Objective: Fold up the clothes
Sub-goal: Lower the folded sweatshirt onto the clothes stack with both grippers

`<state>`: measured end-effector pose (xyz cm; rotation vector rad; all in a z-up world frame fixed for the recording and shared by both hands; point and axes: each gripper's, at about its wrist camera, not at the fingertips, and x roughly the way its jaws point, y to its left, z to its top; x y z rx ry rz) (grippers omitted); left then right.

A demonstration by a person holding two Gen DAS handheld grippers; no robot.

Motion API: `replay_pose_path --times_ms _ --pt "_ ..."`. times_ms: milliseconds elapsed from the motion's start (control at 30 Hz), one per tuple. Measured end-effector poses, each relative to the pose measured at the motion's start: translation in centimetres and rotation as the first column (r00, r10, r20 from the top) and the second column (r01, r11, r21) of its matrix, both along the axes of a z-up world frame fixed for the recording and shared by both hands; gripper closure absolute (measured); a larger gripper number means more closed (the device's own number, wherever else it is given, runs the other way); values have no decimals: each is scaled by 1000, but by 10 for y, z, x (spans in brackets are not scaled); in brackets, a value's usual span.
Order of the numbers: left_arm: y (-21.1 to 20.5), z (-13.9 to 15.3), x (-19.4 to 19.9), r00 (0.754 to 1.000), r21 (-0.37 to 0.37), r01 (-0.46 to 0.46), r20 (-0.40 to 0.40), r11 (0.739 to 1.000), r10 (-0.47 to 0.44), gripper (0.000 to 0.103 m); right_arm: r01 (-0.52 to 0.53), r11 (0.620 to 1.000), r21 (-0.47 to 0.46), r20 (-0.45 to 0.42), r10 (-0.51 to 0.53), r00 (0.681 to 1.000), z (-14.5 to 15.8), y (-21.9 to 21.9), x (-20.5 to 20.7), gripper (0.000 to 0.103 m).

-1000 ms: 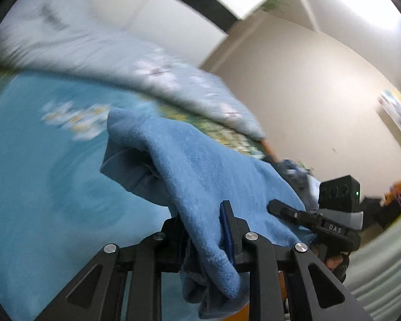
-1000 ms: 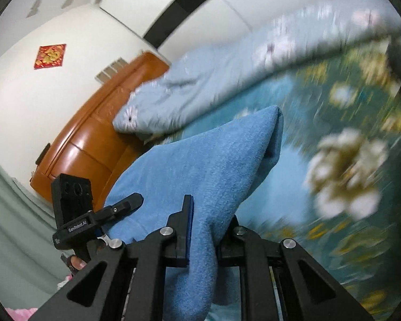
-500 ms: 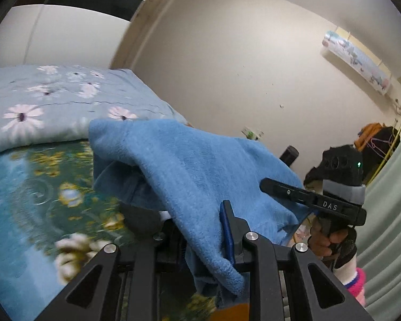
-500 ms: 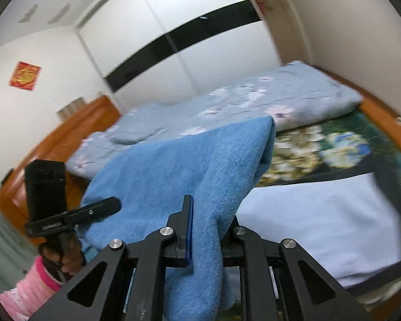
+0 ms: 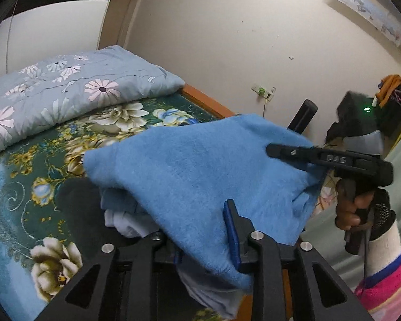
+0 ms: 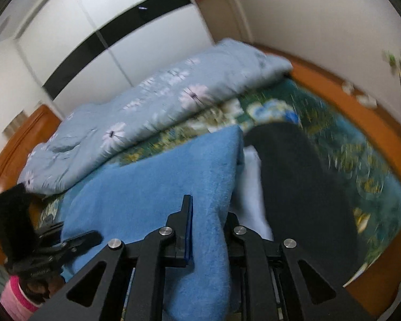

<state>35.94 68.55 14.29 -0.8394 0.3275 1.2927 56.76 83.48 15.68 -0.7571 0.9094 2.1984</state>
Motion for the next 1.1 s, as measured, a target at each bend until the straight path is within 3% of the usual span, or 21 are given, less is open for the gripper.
replay_pose_path --times_ms 167,300,367,533,600,733,833,933,1100 --pt "-16 14 -17 1000 6 -9 13 1000 9 57 45 999 -14 -49 -46 998 -9 6 5 82" --pt "-34 30 -29 999 41 -34 -32 999 35 55 66 997 39 -33 -65 997 9 -2 8 74" --pt "-39 38 -33 996 70 -59 -68 996 63 55 91 992 89 -15 -90 996 24 -11 13 59" --pt "-46 54 -17 990 125 -55 -121 991 71 49 111 968 225 14 -117 993 52 -40 18 57" --pt "-46 57 -5 987 135 -38 -152 990 59 49 65 961 269 36 -77 996 58 -56 9 55" --pt "-42 51 23 974 119 12 -227 993 16 48 -50 943 328 110 14 994 52 -84 -13 52" --pt "-40 41 34 965 95 25 -262 995 0 48 -80 935 346 172 21 985 40 -93 -19 52" --pt "-32 25 35 965 37 22 -262 999 -12 48 -26 951 309 176 -30 984 22 -86 -7 52" --pt "-26 7 30 979 -15 19 -201 1000 -21 47 -2 967 253 114 -28 993 6 -81 7 52"
